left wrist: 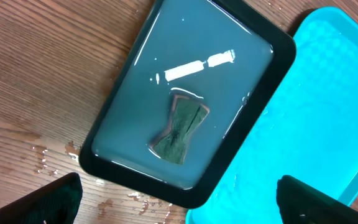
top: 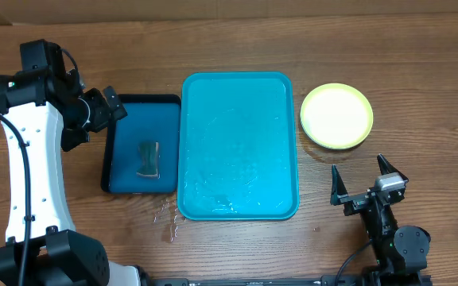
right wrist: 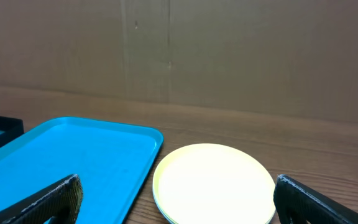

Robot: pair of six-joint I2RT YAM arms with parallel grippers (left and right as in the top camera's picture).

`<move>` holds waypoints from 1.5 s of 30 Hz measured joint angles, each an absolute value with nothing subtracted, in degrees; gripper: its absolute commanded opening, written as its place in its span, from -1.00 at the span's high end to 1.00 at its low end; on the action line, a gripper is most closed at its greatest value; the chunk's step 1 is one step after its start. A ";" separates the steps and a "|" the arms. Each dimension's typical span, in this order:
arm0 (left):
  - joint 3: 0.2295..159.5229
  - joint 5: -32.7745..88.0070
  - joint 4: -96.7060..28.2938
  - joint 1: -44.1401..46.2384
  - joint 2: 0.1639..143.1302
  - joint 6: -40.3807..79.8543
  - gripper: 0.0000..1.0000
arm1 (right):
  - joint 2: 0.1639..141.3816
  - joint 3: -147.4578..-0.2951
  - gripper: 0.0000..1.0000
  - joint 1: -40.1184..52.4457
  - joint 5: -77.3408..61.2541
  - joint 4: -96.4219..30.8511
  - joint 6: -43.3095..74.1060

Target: Clean dirty plates on tray and stack at the side

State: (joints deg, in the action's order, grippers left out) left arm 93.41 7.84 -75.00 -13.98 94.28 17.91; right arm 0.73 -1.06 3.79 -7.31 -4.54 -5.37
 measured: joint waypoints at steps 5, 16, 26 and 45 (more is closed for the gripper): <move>93.41 7.84 -75.00 -13.98 94.28 17.91 -1.00 | 0.73 -1.06 -0.99 3.79 -7.29 -4.56 -5.37; 93.41 7.84 -75.00 -13.98 94.28 17.91 -1.00 | 0.73 -1.06 -0.99 3.79 -7.31 -4.54 -5.37; 93.38 7.66 -75.00 -13.28 87.85 17.91 -1.00 | 0.73 -1.06 -0.99 3.79 -7.29 -4.54 -5.34; 93.43 7.42 -75.05 -3.40 61.28 17.91 -1.00 | 0.73 -1.06 -0.99 3.79 -7.29 -4.51 -5.39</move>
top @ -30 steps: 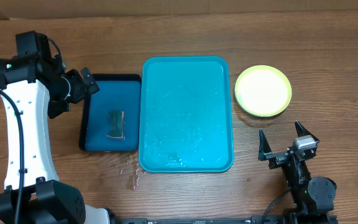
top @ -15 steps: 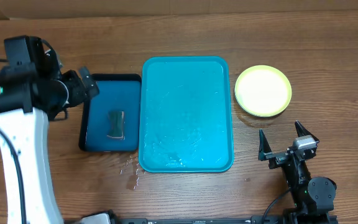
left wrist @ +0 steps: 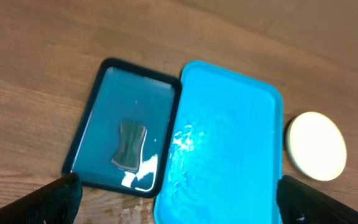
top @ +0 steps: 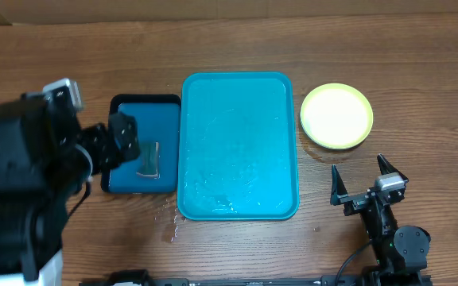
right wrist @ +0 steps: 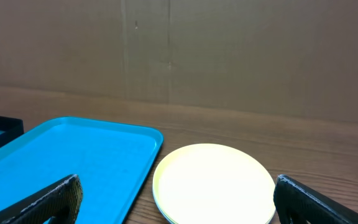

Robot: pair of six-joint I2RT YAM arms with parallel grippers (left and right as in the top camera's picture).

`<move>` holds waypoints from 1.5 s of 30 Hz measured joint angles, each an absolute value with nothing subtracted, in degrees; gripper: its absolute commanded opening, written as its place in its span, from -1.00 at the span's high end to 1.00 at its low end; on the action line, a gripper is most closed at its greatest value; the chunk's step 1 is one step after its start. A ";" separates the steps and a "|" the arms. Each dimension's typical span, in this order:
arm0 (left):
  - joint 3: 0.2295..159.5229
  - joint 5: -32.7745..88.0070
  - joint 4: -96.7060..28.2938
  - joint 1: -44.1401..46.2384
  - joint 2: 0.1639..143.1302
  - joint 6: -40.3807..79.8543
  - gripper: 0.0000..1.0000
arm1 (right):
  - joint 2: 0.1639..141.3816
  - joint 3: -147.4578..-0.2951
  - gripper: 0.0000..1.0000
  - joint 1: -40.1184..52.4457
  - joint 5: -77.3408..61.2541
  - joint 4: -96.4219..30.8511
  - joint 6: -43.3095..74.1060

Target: Clean dirty plates on tray and stack at the side

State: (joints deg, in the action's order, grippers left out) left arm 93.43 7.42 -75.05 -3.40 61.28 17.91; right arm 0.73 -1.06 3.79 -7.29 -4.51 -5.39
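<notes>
A wet bright blue tray (top: 239,145) lies mid-table with no plates on it. Pale yellow plates (top: 336,116) sit stacked to its right, also in the right wrist view (right wrist: 214,184) and the left wrist view (left wrist: 317,146). A dark basin of water (top: 144,183) holds a grey-green sponge (top: 149,160) left of the tray. My left gripper (top: 119,141) is open, raised high over the basin's left side. My right gripper (top: 364,176) rests open near the front edge, below the plates.
Water drops (top: 168,218) lie on the wooden table in front of the basin. A cardboard wall (right wrist: 179,50) stands behind the table. The left arm's body (top: 22,191) covers the table's left part in the overhead view.
My left arm has lifted and pulled back: its camera was close over the basin and sponge, and now takes in the basin, tray and plates from high up. The right arm is unmoved.
</notes>
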 measured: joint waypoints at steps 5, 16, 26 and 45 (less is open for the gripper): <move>92.99 7.42 -74.91 -3.40 54.54 17.91 -1.00 | 0.73 -1.06 -0.99 3.79 -7.31 -4.51 -5.39; 78.81 4.25 -74.89 -3.40 33.74 17.91 -1.00 | 0.73 -1.06 -0.99 3.79 -7.29 -4.54 -5.34; 62.76 0.03 -67.40 -3.40 17.08 17.91 -1.00 | 0.73 -1.06 -0.99 3.79 -7.29 -4.49 -5.39; 42.68 1.61 -10.39 -3.36 1.02 18.11 -0.99 | 0.73 -1.06 -0.99 3.77 -7.29 -4.51 -5.39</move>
State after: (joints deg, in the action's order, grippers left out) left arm 42.68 1.61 -10.39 -3.36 1.02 18.11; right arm 0.73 -1.06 3.77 -7.29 -4.51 -5.39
